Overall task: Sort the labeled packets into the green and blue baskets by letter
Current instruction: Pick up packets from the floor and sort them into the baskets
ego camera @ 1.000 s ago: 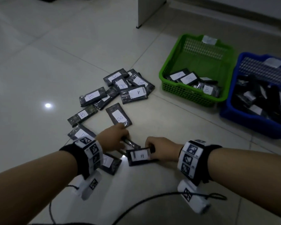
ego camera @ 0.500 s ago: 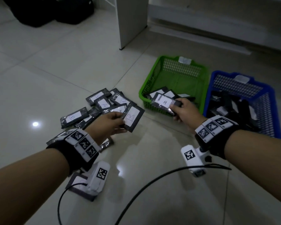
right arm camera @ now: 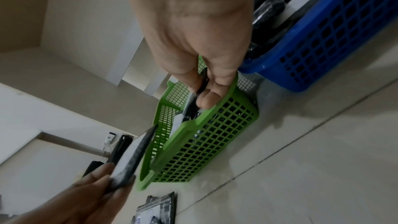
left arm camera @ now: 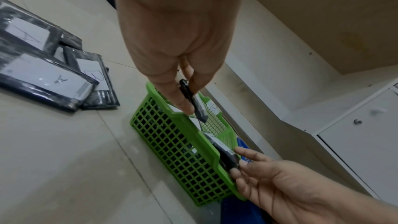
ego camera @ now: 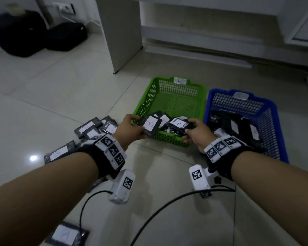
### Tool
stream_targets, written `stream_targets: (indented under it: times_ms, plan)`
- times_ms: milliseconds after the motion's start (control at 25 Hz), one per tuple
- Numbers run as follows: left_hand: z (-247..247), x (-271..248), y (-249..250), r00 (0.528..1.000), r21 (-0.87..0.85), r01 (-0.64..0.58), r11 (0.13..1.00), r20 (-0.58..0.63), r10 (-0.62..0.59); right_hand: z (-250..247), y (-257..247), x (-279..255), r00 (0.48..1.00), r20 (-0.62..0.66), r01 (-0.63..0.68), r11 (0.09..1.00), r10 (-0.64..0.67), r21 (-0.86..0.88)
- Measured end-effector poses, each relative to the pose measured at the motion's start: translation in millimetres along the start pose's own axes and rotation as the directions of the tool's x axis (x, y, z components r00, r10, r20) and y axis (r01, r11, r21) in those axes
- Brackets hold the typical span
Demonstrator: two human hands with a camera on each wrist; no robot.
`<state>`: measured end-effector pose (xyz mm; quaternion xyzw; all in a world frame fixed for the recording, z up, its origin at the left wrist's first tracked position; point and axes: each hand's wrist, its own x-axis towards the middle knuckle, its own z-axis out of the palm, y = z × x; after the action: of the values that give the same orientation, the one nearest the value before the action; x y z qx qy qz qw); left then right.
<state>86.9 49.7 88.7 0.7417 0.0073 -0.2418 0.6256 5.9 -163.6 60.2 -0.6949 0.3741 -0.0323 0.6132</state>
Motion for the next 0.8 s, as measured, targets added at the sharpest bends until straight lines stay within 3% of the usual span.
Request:
stream_targets:
  times_ms: [80, 200, 320, 440, 520, 600, 680, 800]
  plan:
    - [11, 15, -4, 0.998, 0.093, -0.027, 0.995, -0.055, 0.033, 3, 5, 4, 0.999, -0.037, -0.006, 0.999, 0.008, 0.035]
    - [23, 29, -10, 0.997, 0.211, -0.074, 0.975, 0.04, 0.067, 11, 22, 1, 0.994, -0.078, 0.076, 0.993, -0.083, -0.093]
    - [24, 33, -8, 0.98, 0.508, -0.176, 0.843, 0.169, 0.103, 18, 24, -16, 0.979, -0.083, 0.148, 0.934, -0.184, -0.326]
    - [-3, 28, -7, 0.963, 0.605, -0.268, 0.749, 0.189, 0.192, 35, 13, -44, 0.933, -0.066, 0.299, 0.867, -0.353, -0.398]
    - [-38, 15, -12, 0.976, 0.55, -0.218, 0.806, 0.124, 0.179, 58, 7, -63, 0.896, 0.025, 0.414, 0.812, -0.444, -0.412]
    - [-83, -6, -21, 0.986, 0.515, -0.164, 0.842, 0.062, 0.154, 89, 9, -74, 0.881, 0.174, 0.471, 0.79, -0.439, -0.392]
    - [-134, -31, -39, 0.991, 0.549, -0.103, 0.83, -0.015, 0.133, 128, 16, -85, 0.874, 0.302, 0.472, 0.809, -0.38, -0.349]
    - [-193, -62, -65, 0.98, 0.689, -0.011, 0.724, -0.135, 0.143, 183, 28, -100, 0.86, 0.437, 0.437, 0.825, -0.265, -0.359]
